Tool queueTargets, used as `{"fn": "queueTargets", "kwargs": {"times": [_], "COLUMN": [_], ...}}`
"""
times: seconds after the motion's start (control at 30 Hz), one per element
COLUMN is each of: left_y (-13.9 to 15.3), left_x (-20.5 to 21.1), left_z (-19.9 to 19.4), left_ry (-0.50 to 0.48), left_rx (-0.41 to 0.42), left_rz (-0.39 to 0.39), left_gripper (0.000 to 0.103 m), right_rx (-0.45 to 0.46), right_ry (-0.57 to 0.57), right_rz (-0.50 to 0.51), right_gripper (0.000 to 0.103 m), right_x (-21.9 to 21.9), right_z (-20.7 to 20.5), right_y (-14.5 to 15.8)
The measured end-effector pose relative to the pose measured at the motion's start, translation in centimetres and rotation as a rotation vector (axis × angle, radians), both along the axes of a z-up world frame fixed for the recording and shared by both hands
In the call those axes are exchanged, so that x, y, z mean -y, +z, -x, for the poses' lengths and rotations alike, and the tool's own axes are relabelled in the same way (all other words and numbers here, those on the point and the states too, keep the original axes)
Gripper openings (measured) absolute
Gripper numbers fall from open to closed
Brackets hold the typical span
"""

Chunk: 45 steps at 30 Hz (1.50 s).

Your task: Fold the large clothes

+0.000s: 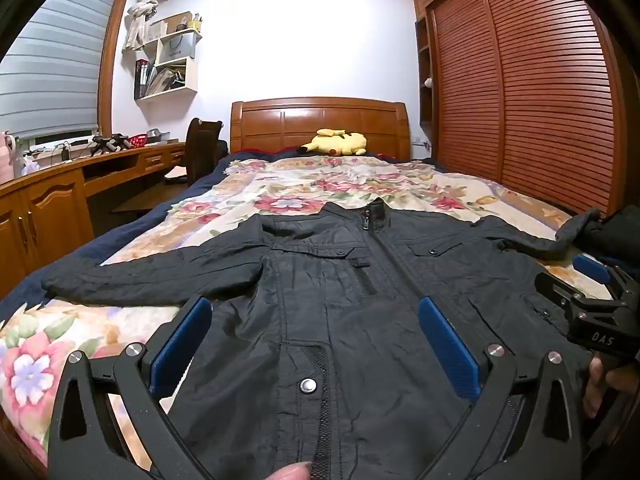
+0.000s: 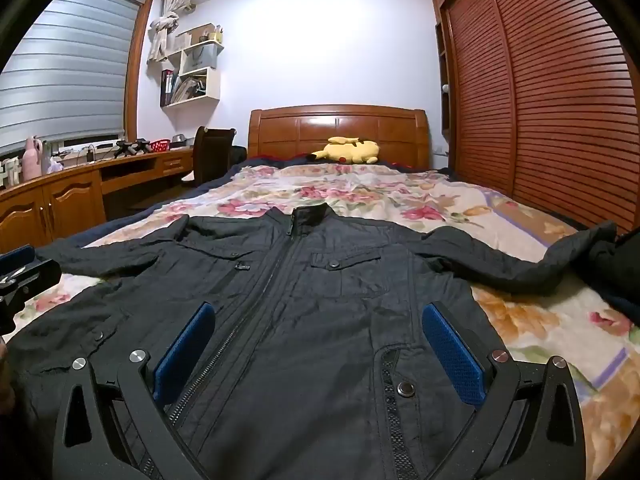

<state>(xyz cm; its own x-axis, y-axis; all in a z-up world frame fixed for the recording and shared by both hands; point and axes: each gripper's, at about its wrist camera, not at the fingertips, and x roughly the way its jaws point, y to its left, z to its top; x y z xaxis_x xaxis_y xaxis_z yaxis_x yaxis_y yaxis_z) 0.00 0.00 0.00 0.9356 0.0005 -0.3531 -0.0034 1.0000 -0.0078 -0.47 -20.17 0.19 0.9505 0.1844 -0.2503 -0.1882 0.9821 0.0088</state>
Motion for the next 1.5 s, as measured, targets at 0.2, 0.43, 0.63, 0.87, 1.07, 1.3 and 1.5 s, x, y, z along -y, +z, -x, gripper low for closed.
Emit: {"fn": "queueTargets", "kwargs": {"times": [0.2, 0.43, 0.63, 0.87, 1.07, 1.3, 1.5], "left_y": [0.12, 0.19, 0.24, 0.23, 0.23, 0.25, 0.32], "left_x": [0.01, -0.19, -0.15, -0.01, 0.02, 0.06, 0.07], "left_z": [-0.06, 0.4, 0.38, 0.42, 0.41, 0.41, 0.48], "left_ry": [0.002, 0.006, 0.007, 0.01, 0.01, 0.011, 0.011], "left_rx": [0.008, 0.018, 0.017, 0.019, 0.019, 0.02, 0.021], "left_rz": [-0.006, 0.0, -0.005, -0.008, -0.01, -0.012, -0.014], "left_gripper": [0.103, 0.103, 0.103, 0.103, 0.103, 0.103, 0.103], "right_rx": [0.002, 0.001, 0.006, 0.007, 0.007, 0.007, 0.006], "right_ry": [0.0, -0.002, 0.0, 0.0, 0.001, 0.0, 0.001], "right_rz": [-0.004, 0.001, -0.016, -0.019, -0.021, -0.024, -0.023], "right_gripper": [0.103, 0.103, 0.103, 0.103, 0.103, 0.103, 0.103], "right_x": [0.11, -0.41, 0.16, 0.18, 0.24, 0.22, 0.09], "right_z": [0.06, 0.06, 0.17, 0.18, 0.18, 0.18, 0.19], "right_y": [0.02, 0.2, 0.0, -0.02, -0.03, -0.03, 0.02]}}
